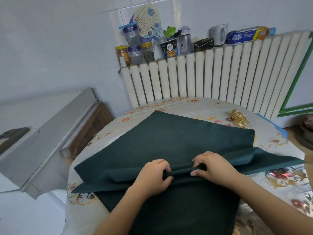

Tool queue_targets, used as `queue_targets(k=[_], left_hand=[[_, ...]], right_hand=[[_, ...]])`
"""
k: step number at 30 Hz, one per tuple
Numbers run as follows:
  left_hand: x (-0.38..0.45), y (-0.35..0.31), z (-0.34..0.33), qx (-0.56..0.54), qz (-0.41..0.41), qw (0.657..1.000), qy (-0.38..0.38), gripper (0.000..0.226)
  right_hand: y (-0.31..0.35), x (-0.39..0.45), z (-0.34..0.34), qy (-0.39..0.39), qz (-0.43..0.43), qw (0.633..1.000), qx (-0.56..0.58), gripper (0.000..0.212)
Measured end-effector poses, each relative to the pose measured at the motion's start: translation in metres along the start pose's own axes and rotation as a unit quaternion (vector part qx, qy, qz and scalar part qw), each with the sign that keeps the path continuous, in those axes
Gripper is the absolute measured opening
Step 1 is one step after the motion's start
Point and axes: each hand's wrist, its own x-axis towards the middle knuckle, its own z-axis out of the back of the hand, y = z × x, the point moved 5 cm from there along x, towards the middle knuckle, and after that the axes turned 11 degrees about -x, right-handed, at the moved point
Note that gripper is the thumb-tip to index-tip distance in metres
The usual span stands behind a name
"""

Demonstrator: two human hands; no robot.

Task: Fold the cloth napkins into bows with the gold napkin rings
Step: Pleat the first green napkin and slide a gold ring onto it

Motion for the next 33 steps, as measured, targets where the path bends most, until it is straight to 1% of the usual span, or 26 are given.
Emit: queue_targets(k=[2, 4, 6, 7, 8, 9, 10, 11, 12, 15, 17, 18, 20, 21, 22, 23, 24, 25, 26, 28, 30, 33], left_hand=[[-0.003, -0.001, 0.001, -0.009, 0.01, 1.0, -0.014, 0.027], [-0.001, -0.004, 0.002, 0.012, 0.03, 0.999, -0.04, 0.036], [0.001, -0.008, -0.001, 0.03, 0.048, 0.996, -0.062, 0.028], [0.003, -0.008, -0.005, 0.02, 0.06, 0.996, -0.059, 0.023], [0.003, -0.008, -0.011, 0.003, 0.079, 0.996, -0.038, 0.028], [0.002, -0.007, -0.019, -0.003, 0.096, 0.995, -0.002, 0.04], [0.0, -0.007, -0.027, 0.01, 0.106, 0.994, 0.035, 0.049], [-0.002, -0.006, -0.033, 0.035, 0.108, 0.992, 0.06, 0.053], [-0.004, -0.005, -0.036, 0.057, 0.109, 0.99, 0.073, 0.053], [-0.01, -0.006, -0.04, 0.088, 0.118, 0.985, 0.094, 0.053], [-0.014, -0.007, -0.041, 0.097, 0.12, 0.983, 0.102, 0.053], [-0.014, -0.007, -0.041, 0.101, 0.12, 0.982, 0.105, 0.053], [-0.014, -0.007, -0.041, 0.1, 0.12, 0.982, 0.107, 0.053], [-0.015, -0.008, -0.04, 0.097, 0.118, 0.983, 0.105, 0.053], [-0.015, -0.008, -0.04, 0.091, 0.116, 0.984, 0.104, 0.053], [-0.016, -0.009, -0.039, 0.082, 0.114, 0.984, 0.106, 0.052], [-0.017, -0.008, -0.038, 0.068, 0.114, 0.985, 0.106, 0.052], [-0.019, -0.006, -0.036, 0.054, 0.121, 0.986, 0.103, 0.051], [-0.021, -0.001, -0.033, 0.044, 0.13, 0.986, 0.096, 0.05], [-0.026, 0.012, -0.025, 0.036, 0.155, 0.984, 0.074, 0.05], [-0.033, 0.026, -0.015, 0.02, 0.178, 0.982, 0.054, 0.048], [-0.039, 0.037, 0.001, -0.035, 0.207, 0.977, 0.042, 0.047]], right_hand=[[-0.001, -0.005, 0.001, -0.007, -0.002, 1.0, 0.02, 0.035], [0.002, -0.011, 0.002, -0.02, -0.009, 1.0, 0.011, 0.032], [0.007, -0.015, 0.0, -0.045, -0.014, 0.999, -0.003, 0.02], [0.01, -0.018, -0.002, -0.059, -0.017, 0.998, -0.012, 0.015], [0.012, -0.021, -0.004, -0.069, -0.021, 0.997, -0.017, 0.015], [0.013, -0.024, -0.006, -0.071, -0.03, 0.997, -0.021, 0.019], [0.014, -0.027, -0.009, -0.073, -0.044, 0.996, -0.027, 0.026], [0.015, -0.03, -0.012, -0.077, -0.053, 0.995, -0.033, 0.031], [0.017, -0.033, -0.014, -0.089, -0.049, 0.994, -0.045, 0.032], [0.027, -0.038, -0.01, -0.166, -0.036, 0.981, -0.091, 0.025], [0.036, -0.038, -0.004, -0.187, -0.037, 0.978, -0.079, 0.019], [0.042, -0.035, -0.001, -0.183, -0.037, 0.981, -0.051, 0.017], [0.054, -0.025, 0.0, -0.153, -0.052, 0.985, 0.069, 0.018], [0.058, -0.019, -0.002, -0.126, -0.079, 0.977, 0.15, 0.018], [0.06, -0.013, -0.006, -0.096, -0.119, 0.962, 0.227, 0.017], [0.06, -0.008, -0.012, -0.071, -0.161, 0.943, 0.283, 0.018], [0.059, -0.004, -0.017, -0.053, -0.193, 0.929, 0.312, 0.018], [0.059, -0.001, -0.021, -0.04, -0.21, 0.924, 0.318, 0.017], [0.059, 0.001, -0.023, -0.031, -0.213, 0.93, 0.299, 0.013], [0.063, 0.003, -0.026, -0.01, -0.193, 0.952, 0.237, 0.005], [0.07, 0.004, -0.028, 0.01, -0.171, 0.966, 0.193, 0.011], [0.079, 0.007, -0.029, 0.045, -0.161, 0.973, 0.156, 0.024]])
